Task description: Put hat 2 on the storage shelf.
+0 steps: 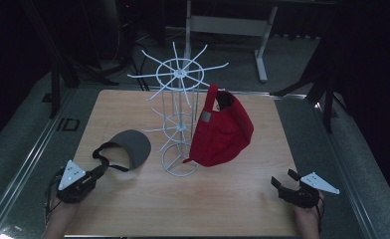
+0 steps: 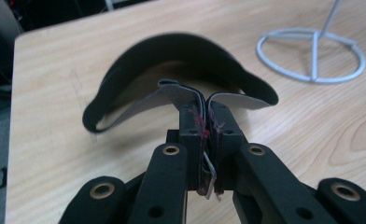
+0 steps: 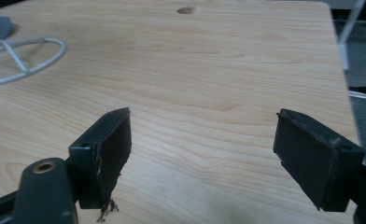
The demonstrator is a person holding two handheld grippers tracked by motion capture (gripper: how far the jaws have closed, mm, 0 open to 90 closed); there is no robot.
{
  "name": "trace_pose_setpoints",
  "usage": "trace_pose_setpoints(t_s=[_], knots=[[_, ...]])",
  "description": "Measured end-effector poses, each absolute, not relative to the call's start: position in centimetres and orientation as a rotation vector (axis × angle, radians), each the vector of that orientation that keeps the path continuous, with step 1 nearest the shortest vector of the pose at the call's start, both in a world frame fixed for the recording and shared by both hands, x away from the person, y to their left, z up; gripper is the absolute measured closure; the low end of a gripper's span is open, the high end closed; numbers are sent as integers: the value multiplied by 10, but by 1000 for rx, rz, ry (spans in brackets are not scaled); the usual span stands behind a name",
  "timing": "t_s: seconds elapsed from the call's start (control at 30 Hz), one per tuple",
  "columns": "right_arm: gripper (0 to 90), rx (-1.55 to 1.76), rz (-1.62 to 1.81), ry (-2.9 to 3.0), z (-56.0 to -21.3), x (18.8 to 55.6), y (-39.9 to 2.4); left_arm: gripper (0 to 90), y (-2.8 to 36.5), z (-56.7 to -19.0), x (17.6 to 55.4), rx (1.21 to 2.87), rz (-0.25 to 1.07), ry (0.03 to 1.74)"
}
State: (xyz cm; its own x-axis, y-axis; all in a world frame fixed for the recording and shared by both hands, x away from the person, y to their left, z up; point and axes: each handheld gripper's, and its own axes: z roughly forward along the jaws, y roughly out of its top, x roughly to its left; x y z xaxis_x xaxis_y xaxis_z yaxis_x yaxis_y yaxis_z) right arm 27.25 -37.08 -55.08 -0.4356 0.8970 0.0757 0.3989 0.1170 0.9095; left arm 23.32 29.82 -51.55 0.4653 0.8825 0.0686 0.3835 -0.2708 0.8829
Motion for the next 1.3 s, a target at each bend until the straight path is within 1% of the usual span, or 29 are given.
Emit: trace_pose_setpoints(t_s=[0.23, 0.57, 0.93, 0.97, 1.1, 1.3], knots=[[190, 1286, 1285, 1880, -552, 273, -374, 859, 299, -492, 234, 1809, 791, 1015], [191, 1304, 1311, 1884, -552, 273, -376, 859, 297, -447, 240, 1763, 867, 933], [192, 1317, 1321, 1883, -552, 273, -378, 859, 292, -424, 243, 1730, 889, 895], [192, 1316, 1322, 1885, -552, 273, -378, 859, 292, -421, 243, 1726, 879, 888], [192, 1315, 1320, 1891, -552, 273, -377, 859, 290, -410, 240, 1744, 903, 846], [192, 1312, 1328, 1901, -552, 273, -377, 858, 292, -389, 234, 1757, 879, 787]])
